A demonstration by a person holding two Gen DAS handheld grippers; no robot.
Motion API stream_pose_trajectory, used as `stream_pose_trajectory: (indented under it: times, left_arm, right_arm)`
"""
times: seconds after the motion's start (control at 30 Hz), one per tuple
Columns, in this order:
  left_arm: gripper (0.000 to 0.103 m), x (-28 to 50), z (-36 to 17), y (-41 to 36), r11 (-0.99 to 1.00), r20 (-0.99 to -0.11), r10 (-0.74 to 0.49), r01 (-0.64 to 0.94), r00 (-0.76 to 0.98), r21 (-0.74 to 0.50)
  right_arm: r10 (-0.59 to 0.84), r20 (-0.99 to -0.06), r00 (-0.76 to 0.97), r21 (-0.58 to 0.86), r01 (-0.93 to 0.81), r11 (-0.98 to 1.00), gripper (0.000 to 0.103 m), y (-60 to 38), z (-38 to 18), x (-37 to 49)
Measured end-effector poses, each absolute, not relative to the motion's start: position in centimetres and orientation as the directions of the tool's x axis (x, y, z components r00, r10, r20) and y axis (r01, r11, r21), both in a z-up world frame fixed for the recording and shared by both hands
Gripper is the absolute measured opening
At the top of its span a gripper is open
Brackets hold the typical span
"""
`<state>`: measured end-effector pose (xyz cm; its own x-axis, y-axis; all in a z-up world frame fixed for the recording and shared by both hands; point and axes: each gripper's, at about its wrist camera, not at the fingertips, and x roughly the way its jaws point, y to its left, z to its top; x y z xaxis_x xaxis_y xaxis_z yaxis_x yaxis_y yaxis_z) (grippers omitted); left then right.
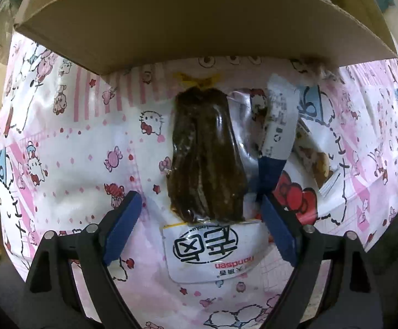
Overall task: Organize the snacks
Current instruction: 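Lift both snacks and carry them over the box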
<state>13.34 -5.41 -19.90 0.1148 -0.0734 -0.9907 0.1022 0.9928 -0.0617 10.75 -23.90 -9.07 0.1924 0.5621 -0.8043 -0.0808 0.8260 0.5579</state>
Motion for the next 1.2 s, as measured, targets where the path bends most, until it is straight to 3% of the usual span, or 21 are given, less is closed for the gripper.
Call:
stream_pose_trajectory:
  times: [0.1, 0.2, 0.43, 0.47, 0.5, 0.83, 1.03, 1.2]
  left_arm:
    - [0.059, 13.3, -19.4, -5.0, 0.996, -0.99, -0.056, 0.077, 0.132, -0.046]
    - [0.048, 12.9, -19.0, -4.5, 0.995, -0.988, -0.08, 0.066, 0.129, -0.072]
    - [0.04, 10.8, -16.2, -3.0, 0.995, -0.985, -0.095, 0.027, 0.143, -0.092]
    - [0.024, 10.7, -15.8, -3.3, 0.995, -0.985, -0.096, 0.027, 0.146, -0.094]
    - [0.019, 10.1, -15.2, -3.2, 0.997, -0.986, -0.081, 0.021, 0.147, -0.078]
    - [0.013, 9.2, -14.0, -1.4, 0.997, -0.98, -0.075, -0.011, 0.185, -0.078]
    - [0.012, 11.7, -17.7, -0.1, 0.995, -0.995, -0.08, -0.052, 0.067, -0.084]
    - [0.011, 11.5, -17.2, -1.4, 0.998, -0.994, -0.046, -0.025, 0.104, -0.049]
  right_arm:
    - [0.563, -0.801, 0.201, 0.56, -0.079, 0.825, 0.028, -23.9, -8.8, 10.7]
    - [0.565, -0.797, 0.211, 0.563, -0.077, 0.823, 0.028, -24.0, -8.6, 10.6]
    - [0.578, -0.788, 0.212, 0.574, -0.087, 0.815, 0.028, -24.2, -8.3, 10.2]
    - [0.581, -0.786, 0.211, 0.577, -0.087, 0.812, 0.028, -24.2, -8.3, 10.2]
    - [0.584, -0.784, 0.21, 0.58, -0.087, 0.81, 0.028, -24.3, -8.2, 10.1]
    - [0.595, -0.778, 0.201, 0.585, -0.112, 0.803, 0.028, -23.4, -7.9, 10.0]
    - [0.597, -0.778, 0.193, 0.589, -0.105, 0.801, 0.028, -23.4, -8.1, 10.2]
    - [0.587, -0.787, 0.189, 0.577, -0.111, 0.809, 0.028, -23.2, -8.3, 10.3]
